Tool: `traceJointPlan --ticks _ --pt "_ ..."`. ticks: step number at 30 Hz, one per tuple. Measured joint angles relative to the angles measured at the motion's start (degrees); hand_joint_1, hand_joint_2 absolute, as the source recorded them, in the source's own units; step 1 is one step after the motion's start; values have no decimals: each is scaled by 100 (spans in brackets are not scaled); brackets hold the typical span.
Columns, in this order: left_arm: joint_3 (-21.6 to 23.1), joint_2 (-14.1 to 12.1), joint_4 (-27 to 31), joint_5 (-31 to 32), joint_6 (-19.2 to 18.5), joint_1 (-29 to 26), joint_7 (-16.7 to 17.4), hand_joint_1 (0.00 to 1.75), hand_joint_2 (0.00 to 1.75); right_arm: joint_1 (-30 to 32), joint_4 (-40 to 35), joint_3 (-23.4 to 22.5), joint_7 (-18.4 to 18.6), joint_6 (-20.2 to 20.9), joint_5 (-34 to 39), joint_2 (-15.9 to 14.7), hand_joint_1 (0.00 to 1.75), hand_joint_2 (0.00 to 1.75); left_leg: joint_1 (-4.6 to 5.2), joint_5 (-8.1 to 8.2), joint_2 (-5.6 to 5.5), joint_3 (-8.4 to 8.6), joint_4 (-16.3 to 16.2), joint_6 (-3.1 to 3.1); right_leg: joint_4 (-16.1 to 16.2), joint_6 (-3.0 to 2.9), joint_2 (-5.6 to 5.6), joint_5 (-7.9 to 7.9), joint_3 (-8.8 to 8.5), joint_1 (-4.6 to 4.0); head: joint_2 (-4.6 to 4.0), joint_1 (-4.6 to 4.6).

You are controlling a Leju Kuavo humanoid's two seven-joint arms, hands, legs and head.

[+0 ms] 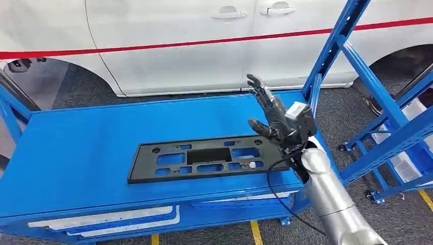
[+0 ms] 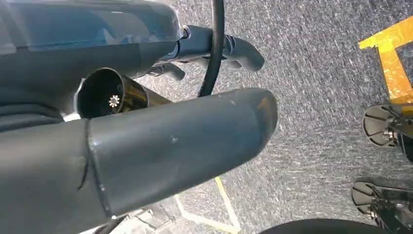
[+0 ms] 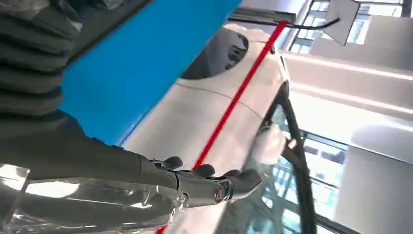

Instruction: Take the parts from the cabinet and place them on the table.

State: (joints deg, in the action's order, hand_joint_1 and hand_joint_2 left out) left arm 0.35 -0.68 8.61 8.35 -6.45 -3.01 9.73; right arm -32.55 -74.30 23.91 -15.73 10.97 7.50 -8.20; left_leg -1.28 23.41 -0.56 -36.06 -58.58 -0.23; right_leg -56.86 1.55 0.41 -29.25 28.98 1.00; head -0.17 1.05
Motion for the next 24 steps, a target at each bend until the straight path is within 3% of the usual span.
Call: traceJointPlan --ticks 13,19,24 --pt "-2 63 2 -112 39 5 -26 0 0 219 -555 26 -64 -87 -501 -435 0 175 -8 -1 2 11 2 2 -18 -16 -6 -12 0 -8 0 0" --pt "-57 140 2 -352 166 -14 83 0 0 1221 -1341 205 -269 -114 -2236 -1404 0 175 -6 10 -53 6 2 10 -9 -16 -44 -30 -20 -3 0 0" --pt "-112 166 2 -356 192 -16 61 0 0 1924 -1619 324 -249 -68 -2708 -1967 0 175 -1 17 -48 7 2 15 -8 -13 -39 -34 -17 -3 0 2"
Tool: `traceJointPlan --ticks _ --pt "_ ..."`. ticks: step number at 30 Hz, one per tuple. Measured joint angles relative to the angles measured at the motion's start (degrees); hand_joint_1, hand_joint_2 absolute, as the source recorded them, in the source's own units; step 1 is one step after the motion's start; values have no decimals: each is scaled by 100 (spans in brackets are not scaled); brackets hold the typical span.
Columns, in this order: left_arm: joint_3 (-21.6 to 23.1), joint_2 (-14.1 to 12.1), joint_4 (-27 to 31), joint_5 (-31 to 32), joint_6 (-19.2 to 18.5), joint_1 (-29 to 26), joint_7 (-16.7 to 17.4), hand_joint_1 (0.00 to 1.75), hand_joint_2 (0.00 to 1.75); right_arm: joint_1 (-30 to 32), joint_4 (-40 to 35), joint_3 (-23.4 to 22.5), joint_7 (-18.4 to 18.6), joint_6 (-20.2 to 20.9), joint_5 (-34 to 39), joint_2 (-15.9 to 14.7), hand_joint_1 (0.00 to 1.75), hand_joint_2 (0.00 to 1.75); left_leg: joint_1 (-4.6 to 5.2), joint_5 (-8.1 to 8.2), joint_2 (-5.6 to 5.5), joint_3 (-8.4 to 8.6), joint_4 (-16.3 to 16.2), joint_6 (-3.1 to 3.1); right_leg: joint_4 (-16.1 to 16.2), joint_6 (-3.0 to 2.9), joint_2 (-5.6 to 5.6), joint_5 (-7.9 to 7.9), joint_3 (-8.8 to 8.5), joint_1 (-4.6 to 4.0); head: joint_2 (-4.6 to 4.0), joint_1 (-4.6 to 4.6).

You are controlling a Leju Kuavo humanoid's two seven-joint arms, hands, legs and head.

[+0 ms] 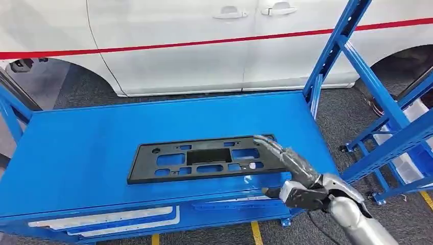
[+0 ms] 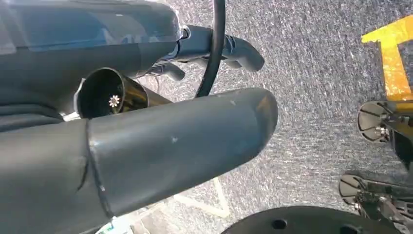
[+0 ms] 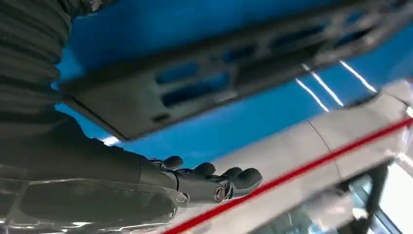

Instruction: Take the parts from the cabinet and place them on the table.

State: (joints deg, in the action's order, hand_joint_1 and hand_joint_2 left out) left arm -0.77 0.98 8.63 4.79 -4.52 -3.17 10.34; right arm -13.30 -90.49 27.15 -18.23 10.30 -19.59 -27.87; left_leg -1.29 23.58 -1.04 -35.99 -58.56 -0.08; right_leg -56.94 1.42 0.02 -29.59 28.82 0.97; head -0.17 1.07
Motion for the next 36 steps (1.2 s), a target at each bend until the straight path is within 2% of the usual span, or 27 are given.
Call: traceJointPlan --ticks 4,7,10,12,14,16,17,21,28,31,36 --pt "-9 0 -2 0 0 0 -81 0 0 179 -76 104 72 343 -9 -388 0 175 -1 0 2 5 0 0 -4 0 2 -1 1 -1 0 -2" --pt "-9 0 -2 -2 0 0 -129 0 0 218 -81 168 89 417 -52 -627 0 175 -3 -1 1 6 0 1 -5 -1 2 -1 0 -4 0 -2" --pt "-9 0 0 -2 4 1 -155 0 0 228 -81 232 98 424 -133 -706 0 175 -4 -1 4 8 1 1 -7 -1 3 -1 0 -5 0 -2" --pt "-9 0 0 -9 7 3 -157 0 0 221 -70 293 140 270 -381 -706 0 175 -5 -1 3 8 2 1 -8 -2 3 -2 -3 -6 0 -2" --pt "-9 9 0 -48 7 5 -157 0 0 216 -15 361 203 -161 -884 -589 0 175 -7 -1 3 9 4 2 -9 -7 3 -6 -4 -10 0 -2" --pt "-9 24 0 -59 7 13 -157 0 0 185 158 450 275 -777 -1516 -309 0 175 -9 1 6 15 6 5 -9 -7 6 -6 -5 -11 0 -2" --pt "-9 28 0 -61 7 18 -159 0 0 176 254 487 306 -945 -1697 -159 0 175 -9 1 6 18 6 5 -10 -8 5 -7 -6 -10 0 -2" --pt "-9 37 0 -98 7 18 -153 0 0 152 487 603 339 -1235 -1890 216 0 175 -9 1 7 18 8 9 -12 -13 1 -12 -9 -11 0 -2" --pt "-9 37 0 -105 0 17 -133 0 0 121 656 673 365 -1304 -1912 442 0 175 -8 2 7 18 8 10 -12 -13 2 -12 -9 -10 0 -2" --pt "-9 37 0 -127 0 19 -65 0 0 101 741 671 367 -1642 -2133 595 0 175 -9 2 7 20 8 10 -12 -13 3 -12 -9 -11 0 -2" --pt "-13 37 0 -208 -2 38 -20 0 0 -65 996 660 393 -2122 -2393 1032 0 175 -9 1 9 25 9 11 -18 -14 5 -12 -9 -11 0 -2"
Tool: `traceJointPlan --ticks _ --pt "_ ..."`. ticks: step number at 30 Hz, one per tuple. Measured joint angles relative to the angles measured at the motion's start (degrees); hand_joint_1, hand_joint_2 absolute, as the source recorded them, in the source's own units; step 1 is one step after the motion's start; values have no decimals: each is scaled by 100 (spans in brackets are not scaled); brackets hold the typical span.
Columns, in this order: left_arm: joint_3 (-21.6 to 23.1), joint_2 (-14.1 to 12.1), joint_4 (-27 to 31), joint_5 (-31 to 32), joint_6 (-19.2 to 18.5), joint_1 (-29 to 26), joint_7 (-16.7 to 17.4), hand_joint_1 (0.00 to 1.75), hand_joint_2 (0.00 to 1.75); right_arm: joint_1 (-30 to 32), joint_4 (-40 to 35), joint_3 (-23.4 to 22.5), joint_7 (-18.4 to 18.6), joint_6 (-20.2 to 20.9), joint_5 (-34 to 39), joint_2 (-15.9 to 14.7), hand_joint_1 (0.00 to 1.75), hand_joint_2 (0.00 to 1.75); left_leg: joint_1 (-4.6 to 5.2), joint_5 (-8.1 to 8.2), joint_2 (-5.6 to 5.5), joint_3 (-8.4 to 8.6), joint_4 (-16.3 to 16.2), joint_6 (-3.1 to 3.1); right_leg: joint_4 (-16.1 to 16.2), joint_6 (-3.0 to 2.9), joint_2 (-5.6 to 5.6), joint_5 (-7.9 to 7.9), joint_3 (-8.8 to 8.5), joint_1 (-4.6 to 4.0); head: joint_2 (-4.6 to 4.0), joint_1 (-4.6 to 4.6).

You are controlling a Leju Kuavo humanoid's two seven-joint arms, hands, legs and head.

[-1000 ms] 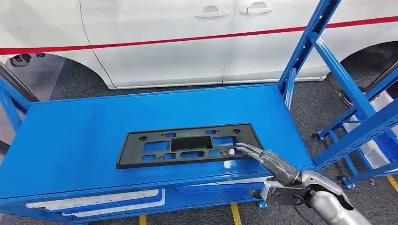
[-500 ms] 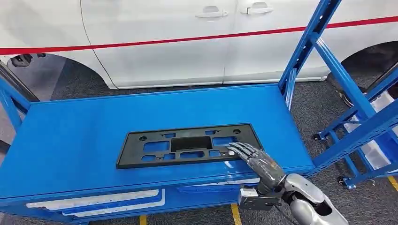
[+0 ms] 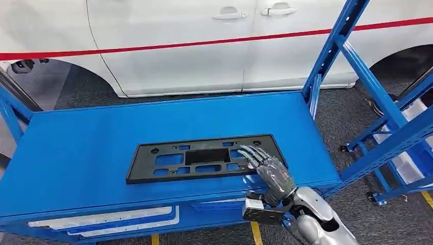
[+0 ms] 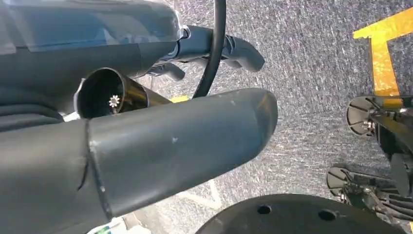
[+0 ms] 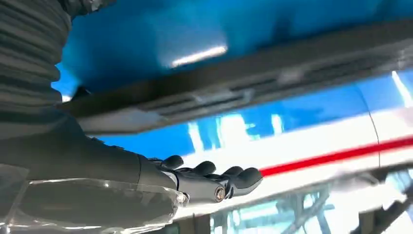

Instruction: Take the parts from the cabinet and place them on the table.

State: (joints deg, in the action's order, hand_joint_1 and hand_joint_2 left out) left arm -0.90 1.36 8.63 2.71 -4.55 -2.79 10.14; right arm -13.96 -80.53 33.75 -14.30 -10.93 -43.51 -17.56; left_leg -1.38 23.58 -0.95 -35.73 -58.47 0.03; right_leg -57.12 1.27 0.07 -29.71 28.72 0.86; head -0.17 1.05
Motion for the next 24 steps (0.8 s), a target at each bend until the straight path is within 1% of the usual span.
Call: traceJointPlan --ticks 3,4,5,6,7,10,13,18,24 --pt "0 0 0 -15 -17 4 -58 0 0 -93 157 -13 86 -202 -224 191 0 175 -1 0 1 0 0 0 -1 0 -1 0 -1 0 0 0" --pt "0 0 0 -15 -24 3 -79 0 0 -105 208 -24 158 -421 -357 252 0 175 -1 0 1 0 0 0 -1 0 -1 0 -2 0 0 0" --pt "0 0 0 -15 -28 3 -92 0 0 -126 263 -37 210 -548 -464 298 24 175 -1 0 0 0 0 0 -1 0 -1 0 -2 0 0 0" --pt "0 -2 0 -15 -35 3 -114 0 0 -154 350 -55 271 -696 -594 361 166 175 0 0 0 0 0 0 -1 0 0 0 -1 0 0 0" --pt "0 -4 0 -13 -59 3 -160 0 0 -187 526 -70 387 -956 -823 464 175 175 0 0 0 0 0 0 -1 0 1 0 -1 1 0 0" --pt "0 -33 0 0 -116 3 -241 0 0 -290 1055 -190 453 -1303 -962 643 175 175 0 0 0 0 0 0 -1 0 -2 0 -1 1 0 0" --pt "0 -55 0 -18 -133 -7 -306 0 0 -358 1513 -359 426 -1500 -986 739 175 175 0 0 -1 0 0 0 -1 0 -2 0 -2 1 0 0" --pt "0 -85 0 -53 -138 -22 -341 0 0 -437 1891 -514 367 -1603 -1008 779 175 175 0 0 0 5 0 0 -1 0 -1 0 -4 1 0 0" --pt "0 -96 -2 -144 -98 -29 -356 0 0 -499 1992 -645 400 -1592 -1052 803 175 175 0 0 0 26 0 0 0 -5 -3 -5 -27 2 0 0"
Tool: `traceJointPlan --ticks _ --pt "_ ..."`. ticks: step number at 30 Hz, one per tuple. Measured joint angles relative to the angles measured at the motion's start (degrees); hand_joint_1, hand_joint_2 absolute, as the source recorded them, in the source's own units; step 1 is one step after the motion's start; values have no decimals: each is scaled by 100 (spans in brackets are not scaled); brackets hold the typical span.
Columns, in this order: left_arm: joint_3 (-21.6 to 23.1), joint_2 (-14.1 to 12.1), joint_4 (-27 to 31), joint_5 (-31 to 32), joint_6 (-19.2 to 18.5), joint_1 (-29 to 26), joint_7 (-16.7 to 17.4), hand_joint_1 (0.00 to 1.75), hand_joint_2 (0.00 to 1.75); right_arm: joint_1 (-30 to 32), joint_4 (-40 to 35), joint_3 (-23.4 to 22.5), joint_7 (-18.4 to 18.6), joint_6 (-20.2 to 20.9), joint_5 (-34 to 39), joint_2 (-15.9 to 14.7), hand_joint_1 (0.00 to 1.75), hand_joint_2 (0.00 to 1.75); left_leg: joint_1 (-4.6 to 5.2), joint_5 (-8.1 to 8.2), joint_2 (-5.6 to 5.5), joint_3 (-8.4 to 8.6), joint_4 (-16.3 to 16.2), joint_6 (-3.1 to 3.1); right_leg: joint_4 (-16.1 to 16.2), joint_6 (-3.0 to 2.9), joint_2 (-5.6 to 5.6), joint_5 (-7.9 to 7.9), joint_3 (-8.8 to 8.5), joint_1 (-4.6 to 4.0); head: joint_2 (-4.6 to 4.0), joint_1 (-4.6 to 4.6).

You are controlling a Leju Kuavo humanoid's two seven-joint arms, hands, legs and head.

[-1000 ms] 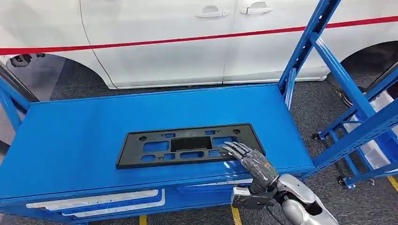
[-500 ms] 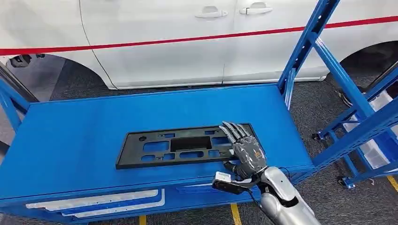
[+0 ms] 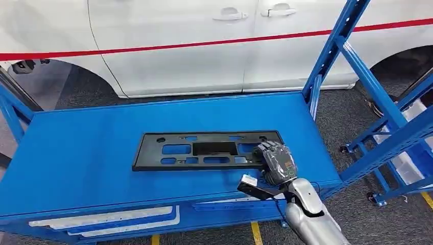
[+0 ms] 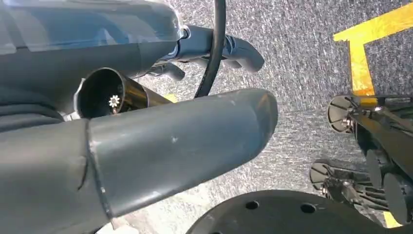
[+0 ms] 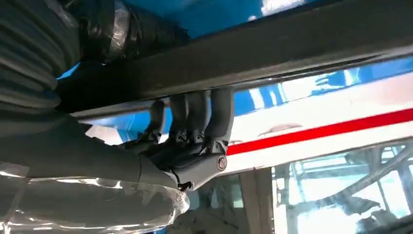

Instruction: Take the parts from the cabinet and place them on the table.

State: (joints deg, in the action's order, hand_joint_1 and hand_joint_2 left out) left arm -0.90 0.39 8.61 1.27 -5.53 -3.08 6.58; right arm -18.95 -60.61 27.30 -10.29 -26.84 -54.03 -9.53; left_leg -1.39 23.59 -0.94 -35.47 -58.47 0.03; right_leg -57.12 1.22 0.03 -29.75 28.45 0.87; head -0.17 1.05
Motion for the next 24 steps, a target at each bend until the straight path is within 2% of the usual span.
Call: traceJointPlan --ticks 11,12,21,24 --pt "-2 -26 2 -61 11 -28 -90 0 0 172 -44 -341 2 26 -72 0 175 175 0 5 1 29 0 5 2 -1 2 -1 -28 1 0 0" --pt "-2 -26 0 -66 4 -28 -103 0 175 184 -44 -358 0 31 -78 0 175 175 0 5 0 31 0 5 2 -1 1 -1 -31 1 0 0" --pt "-142 140 2 -367 -190 77 -240 0 175 139 -70 -382 -31 223 -190 24 175 175 0 5 1 37 0 5 2 -1 2 0 -37 1 0 0" --pt "-162 209 2 -361 -70 134 -245 0 175 125 -89 -380 -33 264 -205 48 175 175 0 5 1 38 0 6 2 -1 4 1 -37 0 0 0"
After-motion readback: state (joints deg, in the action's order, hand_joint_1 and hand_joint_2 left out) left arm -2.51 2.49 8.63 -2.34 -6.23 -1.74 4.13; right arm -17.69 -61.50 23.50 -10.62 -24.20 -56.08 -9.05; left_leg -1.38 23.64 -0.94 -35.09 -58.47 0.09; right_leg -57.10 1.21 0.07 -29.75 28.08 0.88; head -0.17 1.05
